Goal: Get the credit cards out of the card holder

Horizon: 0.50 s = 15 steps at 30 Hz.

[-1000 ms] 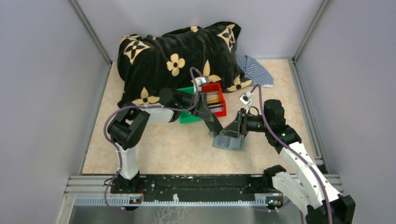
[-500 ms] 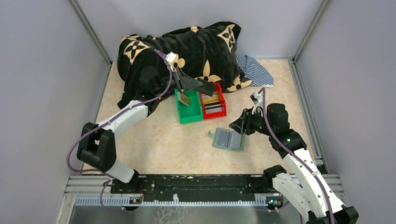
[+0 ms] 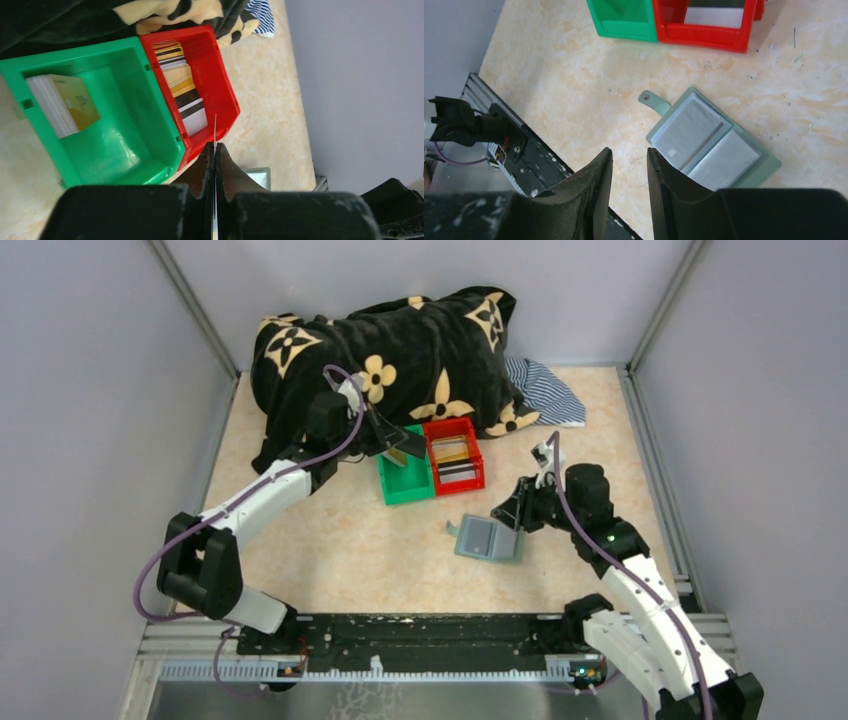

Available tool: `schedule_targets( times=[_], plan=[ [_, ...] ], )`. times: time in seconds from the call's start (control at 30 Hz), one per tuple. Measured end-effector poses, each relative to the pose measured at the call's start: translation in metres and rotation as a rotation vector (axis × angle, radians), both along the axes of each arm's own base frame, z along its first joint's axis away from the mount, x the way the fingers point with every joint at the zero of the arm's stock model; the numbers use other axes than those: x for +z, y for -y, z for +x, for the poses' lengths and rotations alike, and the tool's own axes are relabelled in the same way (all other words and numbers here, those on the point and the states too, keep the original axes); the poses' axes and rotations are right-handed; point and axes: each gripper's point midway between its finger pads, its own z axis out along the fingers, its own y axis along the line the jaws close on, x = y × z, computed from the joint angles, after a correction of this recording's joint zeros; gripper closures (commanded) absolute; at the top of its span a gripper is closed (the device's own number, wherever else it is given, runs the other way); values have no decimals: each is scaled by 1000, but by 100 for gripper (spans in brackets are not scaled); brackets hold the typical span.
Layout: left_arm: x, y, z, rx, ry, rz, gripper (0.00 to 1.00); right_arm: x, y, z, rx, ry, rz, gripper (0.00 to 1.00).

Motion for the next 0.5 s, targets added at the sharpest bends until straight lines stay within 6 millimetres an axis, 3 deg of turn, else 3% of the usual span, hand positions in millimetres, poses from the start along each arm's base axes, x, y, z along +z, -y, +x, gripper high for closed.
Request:
schedule_targets(
  times=[0.17,0.5],
  plan=[
    [-12,-11,4,61,-7,49,100,-17,0,-2,5,-46,-14,68],
    [-54,-23,15,126,-55,140,100,-18,0,-1,3,-41,-18,68]
  ],
)
